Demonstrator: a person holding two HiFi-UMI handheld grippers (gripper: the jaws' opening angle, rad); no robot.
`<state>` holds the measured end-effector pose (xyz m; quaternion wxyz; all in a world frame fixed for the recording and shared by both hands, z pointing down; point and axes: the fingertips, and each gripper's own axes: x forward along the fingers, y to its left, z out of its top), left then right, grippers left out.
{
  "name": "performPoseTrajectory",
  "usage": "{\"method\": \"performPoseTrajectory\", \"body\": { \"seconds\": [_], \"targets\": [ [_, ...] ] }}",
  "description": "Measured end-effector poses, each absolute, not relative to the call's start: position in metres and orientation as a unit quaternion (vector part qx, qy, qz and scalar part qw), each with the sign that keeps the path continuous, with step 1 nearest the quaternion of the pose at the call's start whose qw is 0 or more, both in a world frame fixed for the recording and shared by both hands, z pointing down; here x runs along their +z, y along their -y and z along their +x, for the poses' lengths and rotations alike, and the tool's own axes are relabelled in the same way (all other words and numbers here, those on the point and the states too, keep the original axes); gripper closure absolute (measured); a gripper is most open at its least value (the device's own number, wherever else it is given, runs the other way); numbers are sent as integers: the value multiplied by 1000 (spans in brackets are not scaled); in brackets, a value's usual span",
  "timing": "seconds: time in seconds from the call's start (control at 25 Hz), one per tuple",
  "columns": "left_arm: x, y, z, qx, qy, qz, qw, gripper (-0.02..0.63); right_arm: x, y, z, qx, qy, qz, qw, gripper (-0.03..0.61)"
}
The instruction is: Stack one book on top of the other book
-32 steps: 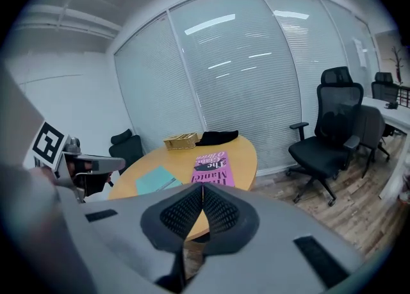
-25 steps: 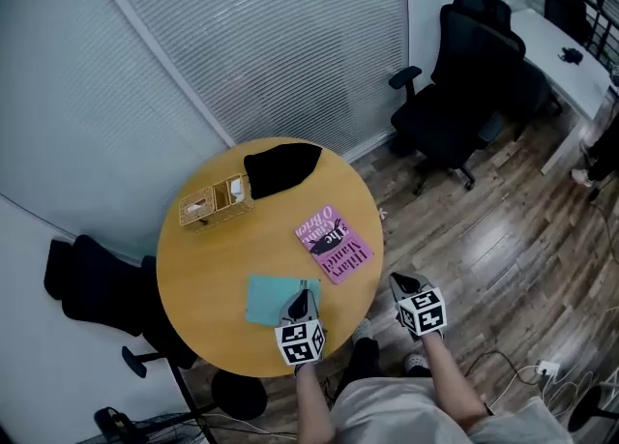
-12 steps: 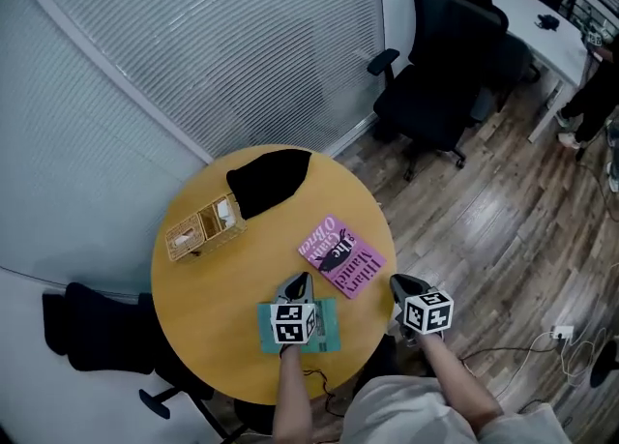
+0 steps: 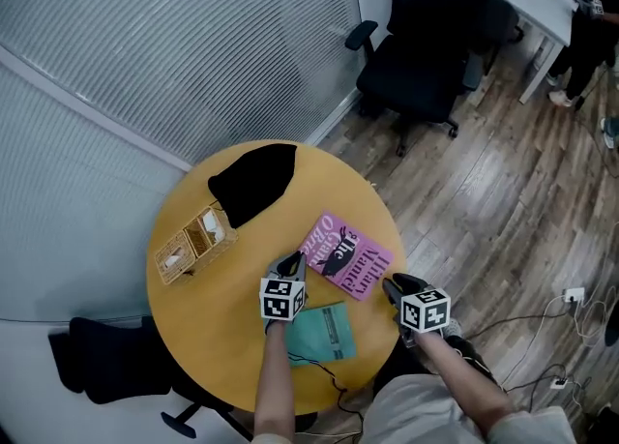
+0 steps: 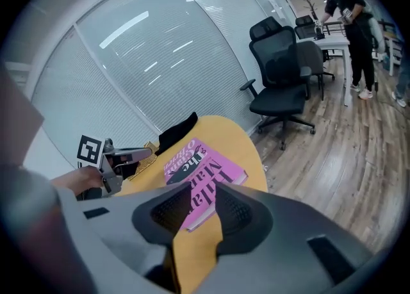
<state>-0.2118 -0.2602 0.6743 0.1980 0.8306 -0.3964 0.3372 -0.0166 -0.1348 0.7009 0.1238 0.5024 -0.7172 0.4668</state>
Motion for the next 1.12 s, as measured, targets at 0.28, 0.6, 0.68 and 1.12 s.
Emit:
{"method": "performPoseTrajectory", "body": {
  "seconds": [0.28,0.6,0.68,1.12],
  "targets": [
    [709,282,-211,356,352,837,220,466,720,135,-24,495,695,506,124,402],
    [746,289,-205,366,308,836,270,342,740,122,-27,529,670,506,121,344],
    [754,286,-203,374,291,836,278,328,744,120,-33,540,666,502,115,328],
    [756,295,-185,362,262,847,288,327,761,129,-46,555,655,499,115,334]
  ]
}}
